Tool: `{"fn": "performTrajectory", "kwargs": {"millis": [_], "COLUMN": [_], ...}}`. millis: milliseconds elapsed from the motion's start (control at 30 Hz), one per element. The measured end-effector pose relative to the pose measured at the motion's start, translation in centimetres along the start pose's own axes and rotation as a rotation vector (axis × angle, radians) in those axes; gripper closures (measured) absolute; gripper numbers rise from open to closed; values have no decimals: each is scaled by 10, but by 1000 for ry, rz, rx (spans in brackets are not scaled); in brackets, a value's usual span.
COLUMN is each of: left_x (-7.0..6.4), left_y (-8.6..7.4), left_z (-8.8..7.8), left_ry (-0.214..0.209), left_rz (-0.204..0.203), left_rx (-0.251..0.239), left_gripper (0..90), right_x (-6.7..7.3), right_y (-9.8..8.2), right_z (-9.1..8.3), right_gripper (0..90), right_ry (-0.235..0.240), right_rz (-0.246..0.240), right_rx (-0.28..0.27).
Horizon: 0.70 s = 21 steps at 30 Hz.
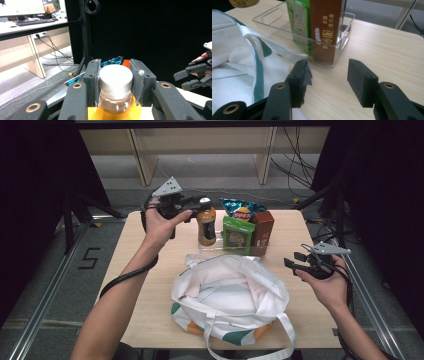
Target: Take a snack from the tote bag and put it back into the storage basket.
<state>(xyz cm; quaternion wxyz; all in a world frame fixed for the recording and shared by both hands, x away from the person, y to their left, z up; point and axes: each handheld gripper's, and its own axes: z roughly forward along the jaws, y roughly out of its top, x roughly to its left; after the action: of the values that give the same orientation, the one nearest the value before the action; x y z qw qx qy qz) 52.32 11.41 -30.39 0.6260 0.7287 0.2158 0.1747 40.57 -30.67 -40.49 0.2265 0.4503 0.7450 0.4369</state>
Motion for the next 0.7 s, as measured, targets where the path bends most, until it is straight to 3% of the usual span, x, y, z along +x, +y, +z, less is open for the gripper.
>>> {"fn": "performTrajectory", "kwargs": {"millis": [700], "left_x": [10], "left_y": [-6], "left_z": [13], "left_ry": [21], "left_rz": [2], "left_rx": [33], "left_gripper": [607], "right_x": [-2], "right_y": [0], "right_z": [0], "right_gripper": [514], "right_ry": [-7], "right_rz": [-32], "right_rx": [-10]}}
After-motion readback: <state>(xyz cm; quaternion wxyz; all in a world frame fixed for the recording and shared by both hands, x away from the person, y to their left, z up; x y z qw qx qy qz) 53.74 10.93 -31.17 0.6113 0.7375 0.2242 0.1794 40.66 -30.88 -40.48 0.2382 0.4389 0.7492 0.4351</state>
